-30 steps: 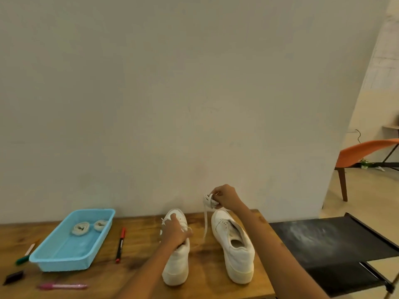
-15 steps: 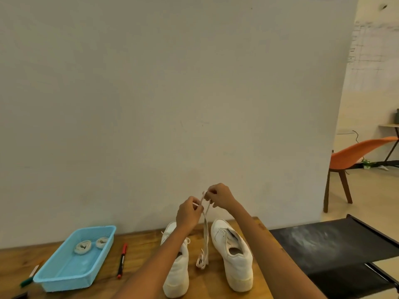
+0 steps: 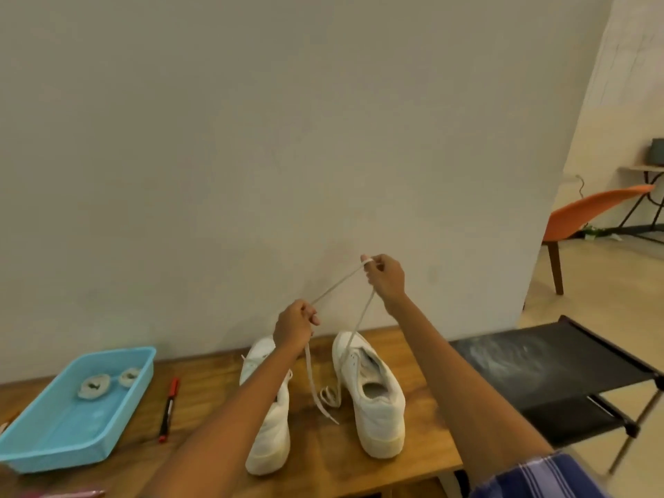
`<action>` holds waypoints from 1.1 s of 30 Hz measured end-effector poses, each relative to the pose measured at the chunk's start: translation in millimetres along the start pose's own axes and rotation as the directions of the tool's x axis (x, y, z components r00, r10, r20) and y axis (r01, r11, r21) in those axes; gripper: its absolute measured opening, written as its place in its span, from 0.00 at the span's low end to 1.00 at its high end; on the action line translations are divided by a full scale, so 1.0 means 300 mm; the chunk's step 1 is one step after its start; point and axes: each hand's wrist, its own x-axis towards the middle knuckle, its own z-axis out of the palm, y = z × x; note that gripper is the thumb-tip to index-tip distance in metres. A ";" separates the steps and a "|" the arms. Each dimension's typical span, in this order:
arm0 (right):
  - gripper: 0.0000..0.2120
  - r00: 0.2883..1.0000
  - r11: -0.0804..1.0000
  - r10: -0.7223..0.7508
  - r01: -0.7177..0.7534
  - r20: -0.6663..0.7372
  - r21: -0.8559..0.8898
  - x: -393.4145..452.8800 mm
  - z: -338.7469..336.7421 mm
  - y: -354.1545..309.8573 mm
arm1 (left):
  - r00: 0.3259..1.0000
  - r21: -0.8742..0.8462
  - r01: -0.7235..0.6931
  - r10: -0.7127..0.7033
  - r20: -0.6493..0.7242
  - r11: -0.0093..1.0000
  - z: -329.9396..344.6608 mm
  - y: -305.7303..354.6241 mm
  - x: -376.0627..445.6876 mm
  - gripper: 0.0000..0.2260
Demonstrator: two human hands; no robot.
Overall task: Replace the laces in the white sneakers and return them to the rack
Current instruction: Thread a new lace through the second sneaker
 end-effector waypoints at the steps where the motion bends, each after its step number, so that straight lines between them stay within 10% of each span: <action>1: 0.13 0.998 1.000 0.011 -0.011 -0.059 -0.003 0.024 0.006 0.032 | 1.000 0.021 0.004 -0.004 0.012 1.000 0.019 -0.020 0.016 0.14; 8: 0.15 0.931 0.994 0.098 -0.073 -0.351 0.085 0.145 -0.019 0.044 | 0.985 0.113 0.114 -0.127 0.116 0.987 -0.011 -0.115 0.099 0.14; 14: 0.15 0.999 0.964 -0.031 0.031 0.004 -0.265 0.089 -0.068 -0.125 | 0.847 0.420 0.002 -0.225 0.482 0.908 -0.102 0.017 0.069 0.12; 21: 0.15 0.962 0.891 -0.088 0.191 0.258 -0.411 -0.039 -0.008 -0.160 | 0.840 -0.214 0.085 0.045 0.540 0.973 -0.055 0.332 0.034 0.16; 29: 0.11 0.934 0.716 0.053 0.211 0.353 -0.666 -0.097 -0.039 -0.104 | 0.969 -0.200 -0.033 0.081 0.235 0.979 -0.142 0.223 0.035 0.11; 33: 0.09 0.998 0.608 0.063 -0.025 0.017 -0.794 -0.076 -0.160 -0.052 | 0.999 -0.017 -0.053 0.053 -0.011 0.998 -0.227 0.120 0.074 0.12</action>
